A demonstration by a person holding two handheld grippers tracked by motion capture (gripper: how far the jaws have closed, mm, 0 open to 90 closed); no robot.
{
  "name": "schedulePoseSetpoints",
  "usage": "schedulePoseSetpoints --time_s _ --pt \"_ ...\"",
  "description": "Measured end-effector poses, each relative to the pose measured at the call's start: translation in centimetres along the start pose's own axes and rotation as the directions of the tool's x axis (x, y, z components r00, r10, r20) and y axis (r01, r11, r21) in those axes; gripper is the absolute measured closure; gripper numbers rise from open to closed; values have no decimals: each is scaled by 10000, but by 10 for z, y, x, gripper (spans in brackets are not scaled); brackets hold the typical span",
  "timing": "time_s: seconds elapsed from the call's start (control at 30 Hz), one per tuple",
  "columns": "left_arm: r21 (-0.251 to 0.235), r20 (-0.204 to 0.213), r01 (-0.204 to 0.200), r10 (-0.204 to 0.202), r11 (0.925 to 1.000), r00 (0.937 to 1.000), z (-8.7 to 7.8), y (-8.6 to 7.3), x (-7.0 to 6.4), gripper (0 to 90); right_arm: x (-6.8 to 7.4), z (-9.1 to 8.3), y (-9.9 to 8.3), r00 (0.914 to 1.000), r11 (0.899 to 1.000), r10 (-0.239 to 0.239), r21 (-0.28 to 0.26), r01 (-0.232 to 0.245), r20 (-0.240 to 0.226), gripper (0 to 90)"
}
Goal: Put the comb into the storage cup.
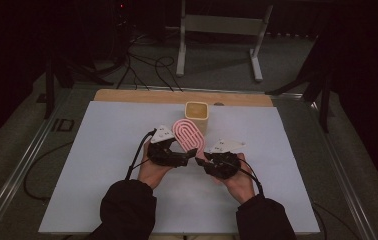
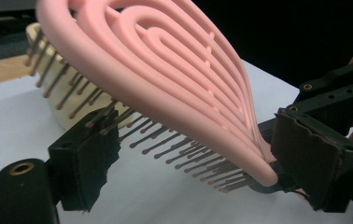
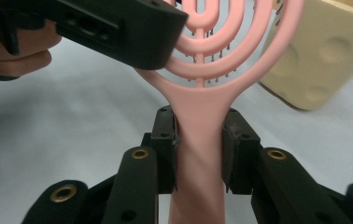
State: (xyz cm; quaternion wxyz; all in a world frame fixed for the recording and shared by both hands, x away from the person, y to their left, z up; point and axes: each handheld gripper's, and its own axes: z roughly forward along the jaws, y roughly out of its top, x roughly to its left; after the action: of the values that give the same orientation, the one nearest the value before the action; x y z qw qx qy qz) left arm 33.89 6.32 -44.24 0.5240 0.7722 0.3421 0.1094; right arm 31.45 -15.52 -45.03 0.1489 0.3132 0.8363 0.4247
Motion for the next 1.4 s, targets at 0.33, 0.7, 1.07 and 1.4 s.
schedulePoseSetpoints --time_s 0.33,0.7,1.07,1.4 --pt "-79 453 480 -476 9988 9978 4 2 2 379 1 1 0 10000 10000 -40 41 40 -45 701" --pt "-495 1263 1140 -1070 9923 9862 4 3 6 515 0 2 -1 10000 9999 -45 143 46 -70 702" --pt "-446 1829 1337 -1234 9900 9754 5 4 4 616 0 5 -1 9999 9996 -133 260 132 29 705" --pt "-559 2053 1611 -1466 9854 9677 5 7 1 642 -1 4 1 9999 9997 -98 218 97 45 705"
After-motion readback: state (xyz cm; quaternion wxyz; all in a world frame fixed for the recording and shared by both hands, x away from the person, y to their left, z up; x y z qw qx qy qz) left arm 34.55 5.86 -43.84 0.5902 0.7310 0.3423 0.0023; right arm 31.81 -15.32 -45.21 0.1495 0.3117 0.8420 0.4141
